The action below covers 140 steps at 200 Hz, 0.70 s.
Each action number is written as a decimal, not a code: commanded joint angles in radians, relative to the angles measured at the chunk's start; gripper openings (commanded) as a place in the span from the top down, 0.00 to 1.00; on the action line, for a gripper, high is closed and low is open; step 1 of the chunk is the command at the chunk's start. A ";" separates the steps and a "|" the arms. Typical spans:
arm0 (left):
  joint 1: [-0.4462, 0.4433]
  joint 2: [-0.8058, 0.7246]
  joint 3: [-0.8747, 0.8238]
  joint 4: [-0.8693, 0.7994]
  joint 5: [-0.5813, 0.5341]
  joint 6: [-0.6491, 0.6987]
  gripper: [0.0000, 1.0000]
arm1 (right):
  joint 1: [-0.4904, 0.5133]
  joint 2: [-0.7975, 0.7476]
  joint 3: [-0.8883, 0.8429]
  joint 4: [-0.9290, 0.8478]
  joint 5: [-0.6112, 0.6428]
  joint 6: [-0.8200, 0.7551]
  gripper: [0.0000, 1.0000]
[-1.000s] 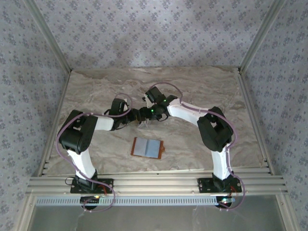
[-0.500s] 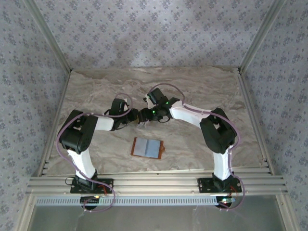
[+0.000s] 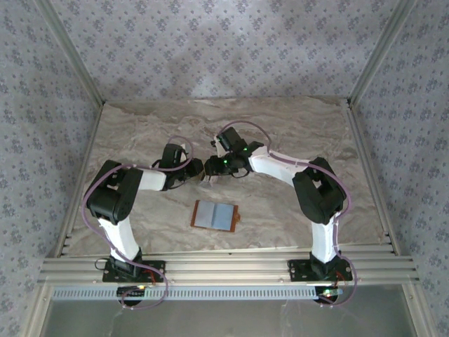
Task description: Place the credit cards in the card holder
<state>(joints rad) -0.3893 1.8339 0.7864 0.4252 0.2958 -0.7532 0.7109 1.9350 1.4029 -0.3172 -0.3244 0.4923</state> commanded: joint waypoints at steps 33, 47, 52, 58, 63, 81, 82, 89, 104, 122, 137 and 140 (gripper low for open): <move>-0.028 0.045 -0.023 -0.031 0.017 -0.009 0.77 | -0.004 -0.028 -0.010 0.011 -0.021 0.005 0.73; -0.027 0.045 -0.022 -0.031 0.016 -0.008 0.77 | -0.005 -0.032 -0.013 0.008 -0.021 0.005 0.78; -0.027 0.045 -0.024 -0.031 0.015 -0.008 0.77 | -0.005 -0.035 -0.016 0.008 -0.021 0.005 0.79; -0.028 0.045 -0.023 -0.032 0.015 -0.008 0.77 | -0.007 -0.037 -0.019 0.007 -0.021 0.006 0.80; -0.027 0.045 -0.023 -0.032 0.015 -0.008 0.77 | -0.007 -0.042 -0.023 0.006 -0.020 0.009 0.80; -0.026 0.044 -0.024 -0.035 0.012 -0.007 0.77 | -0.008 -0.062 -0.036 0.002 -0.014 0.009 0.83; -0.026 0.044 -0.024 -0.035 0.012 -0.007 0.77 | -0.007 -0.064 -0.038 0.002 -0.014 0.009 0.83; -0.025 0.044 -0.024 -0.035 0.011 -0.005 0.77 | -0.008 -0.075 -0.044 -0.002 -0.009 0.011 0.83; -0.025 0.043 -0.025 -0.035 0.011 -0.005 0.77 | -0.010 -0.099 -0.061 -0.005 0.000 0.012 0.85; -0.023 0.040 -0.028 -0.034 0.011 -0.005 0.77 | -0.013 -0.120 -0.075 -0.020 0.004 0.019 0.87; -0.021 0.036 -0.032 -0.033 0.011 -0.006 0.77 | -0.018 -0.139 -0.091 -0.024 0.006 0.029 0.89; -0.021 0.035 -0.033 -0.034 0.011 -0.005 0.77 | -0.018 -0.141 -0.092 -0.026 0.008 0.030 0.89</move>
<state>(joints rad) -0.3893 1.8347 0.7853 0.4290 0.2958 -0.7570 0.6994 1.8511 1.3304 -0.3260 -0.3210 0.5091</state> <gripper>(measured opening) 0.227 0.116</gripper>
